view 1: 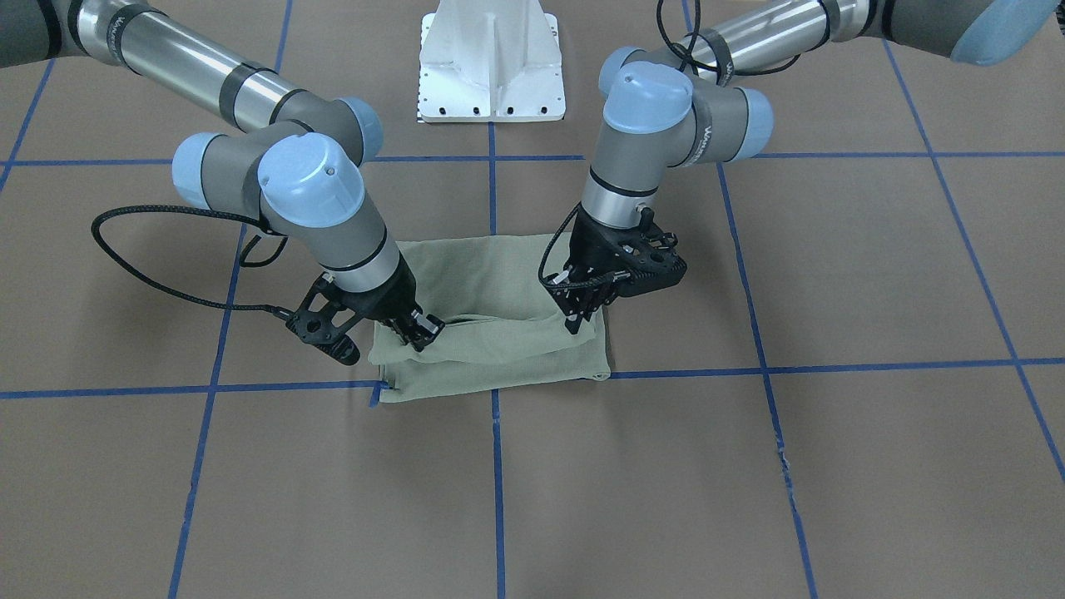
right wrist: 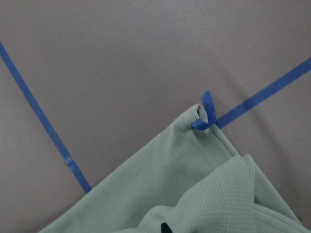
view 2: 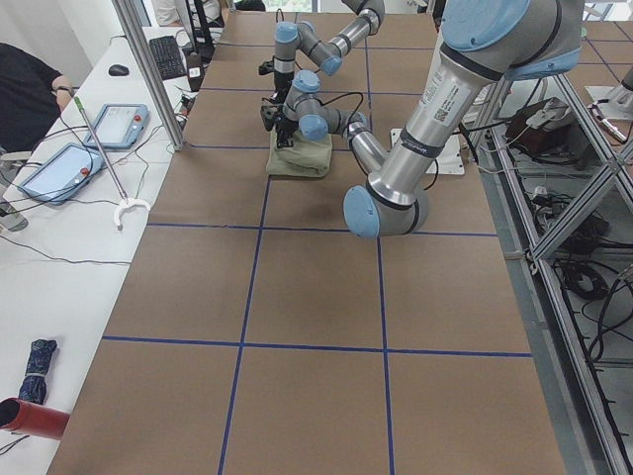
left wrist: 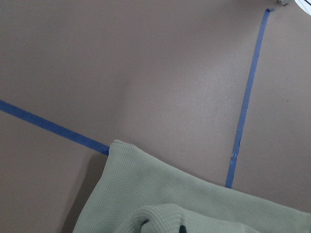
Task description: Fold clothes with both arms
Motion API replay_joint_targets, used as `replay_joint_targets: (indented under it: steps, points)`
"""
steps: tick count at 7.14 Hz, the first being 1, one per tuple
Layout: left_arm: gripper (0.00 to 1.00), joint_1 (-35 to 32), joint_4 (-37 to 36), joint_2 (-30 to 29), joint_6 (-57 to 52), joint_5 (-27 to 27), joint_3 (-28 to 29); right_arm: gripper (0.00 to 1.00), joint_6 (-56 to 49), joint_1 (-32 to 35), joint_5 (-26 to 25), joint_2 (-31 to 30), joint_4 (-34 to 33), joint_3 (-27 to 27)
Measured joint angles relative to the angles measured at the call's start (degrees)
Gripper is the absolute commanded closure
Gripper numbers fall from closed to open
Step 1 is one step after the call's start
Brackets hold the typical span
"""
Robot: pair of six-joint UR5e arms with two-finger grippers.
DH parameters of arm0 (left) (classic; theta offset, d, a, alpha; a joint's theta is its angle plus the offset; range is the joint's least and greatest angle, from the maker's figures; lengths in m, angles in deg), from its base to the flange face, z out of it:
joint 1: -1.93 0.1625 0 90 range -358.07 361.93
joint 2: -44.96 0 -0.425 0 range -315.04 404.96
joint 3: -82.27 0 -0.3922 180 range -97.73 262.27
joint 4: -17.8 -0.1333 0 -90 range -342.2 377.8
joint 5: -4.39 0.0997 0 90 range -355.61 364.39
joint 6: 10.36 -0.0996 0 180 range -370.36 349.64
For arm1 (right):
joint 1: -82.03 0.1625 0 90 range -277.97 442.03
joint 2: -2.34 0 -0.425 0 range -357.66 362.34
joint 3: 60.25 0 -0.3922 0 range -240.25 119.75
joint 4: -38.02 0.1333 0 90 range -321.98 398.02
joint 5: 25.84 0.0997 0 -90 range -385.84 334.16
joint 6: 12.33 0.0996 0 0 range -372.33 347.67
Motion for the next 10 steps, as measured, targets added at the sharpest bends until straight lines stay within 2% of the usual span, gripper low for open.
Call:
replay_joint_targets:
  steps: [1, 3, 6, 8, 10]
  points:
    - [0.0, -1.43, 2.57, -0.5, -0.33, -0.02, 2.09, 0.0, -0.64, 0.68, -0.11, 0.66, 2.24, -2.8]
    - [0.0, -4.0, 4.15, -0.67, -2.25, -0.72, 4.38, 0.0, -2.49, 2.47, 0.5, 1.01, 3.74, -4.94]
    - [0.0, -8.71, 4.04, 1.37, -9.68, -9.4, 3.79, 0.0, -8.18, 7.52, 6.9, -0.66, 3.41, -2.16]
    - [0.0, -14.63, 3.29, 8.61, -18.92, -15.17, -3.25, 0.0, -18.52, 12.52, 9.5, -7.04, 0.32, 4.26]
    - [0.0, -20.82, -0.62, 17.35, -32.76, -18.72, -12.18, 0.0, -36.88, 18.62, 10.39, -13.6, -9.3, 12.41]
